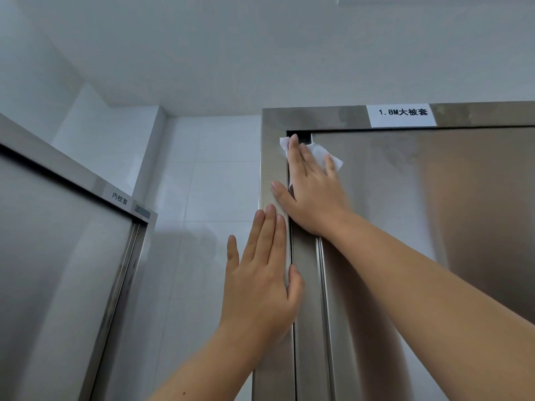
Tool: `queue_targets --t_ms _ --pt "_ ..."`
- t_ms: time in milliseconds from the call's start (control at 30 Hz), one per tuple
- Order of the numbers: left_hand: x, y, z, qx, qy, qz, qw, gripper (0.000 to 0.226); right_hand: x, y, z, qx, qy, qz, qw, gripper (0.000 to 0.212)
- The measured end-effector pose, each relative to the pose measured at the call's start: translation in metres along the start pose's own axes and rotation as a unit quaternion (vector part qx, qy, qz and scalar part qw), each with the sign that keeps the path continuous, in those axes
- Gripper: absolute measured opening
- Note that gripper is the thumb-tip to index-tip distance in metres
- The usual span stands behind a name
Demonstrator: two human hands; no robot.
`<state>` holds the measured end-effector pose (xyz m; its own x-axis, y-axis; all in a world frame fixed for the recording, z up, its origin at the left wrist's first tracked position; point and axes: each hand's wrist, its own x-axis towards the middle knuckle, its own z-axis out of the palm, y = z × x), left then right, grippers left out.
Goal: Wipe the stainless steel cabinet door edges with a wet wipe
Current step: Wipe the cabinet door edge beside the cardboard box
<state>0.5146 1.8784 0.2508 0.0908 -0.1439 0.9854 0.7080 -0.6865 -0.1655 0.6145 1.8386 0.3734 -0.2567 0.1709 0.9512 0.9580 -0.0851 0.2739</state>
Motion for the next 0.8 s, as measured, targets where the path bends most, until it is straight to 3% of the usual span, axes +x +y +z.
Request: queue_targets --t_ms 333,500,800 --pt "-0.0001 0.0005 -0.0008 -0.015 -0.012 -0.008 1.0 0.064 -0.0013 0.0005 -0.0007 0.037 0.012 -0.04 0.998 0.068" --pt "-0.0005 0.0008 -0.0004 -0.016 -0.008 -0.005 1.0 0.064 0.0007 0.0001 0.0023 -0.061 0.017 0.002 0.998 0.066" --pt "-0.0003 0.0006 0.0001 -0.015 -0.004 -0.007 1.0 0.065 0.0019 -0.0051 0.0031 -0.038 -0.058 0.02 0.997 0.071"
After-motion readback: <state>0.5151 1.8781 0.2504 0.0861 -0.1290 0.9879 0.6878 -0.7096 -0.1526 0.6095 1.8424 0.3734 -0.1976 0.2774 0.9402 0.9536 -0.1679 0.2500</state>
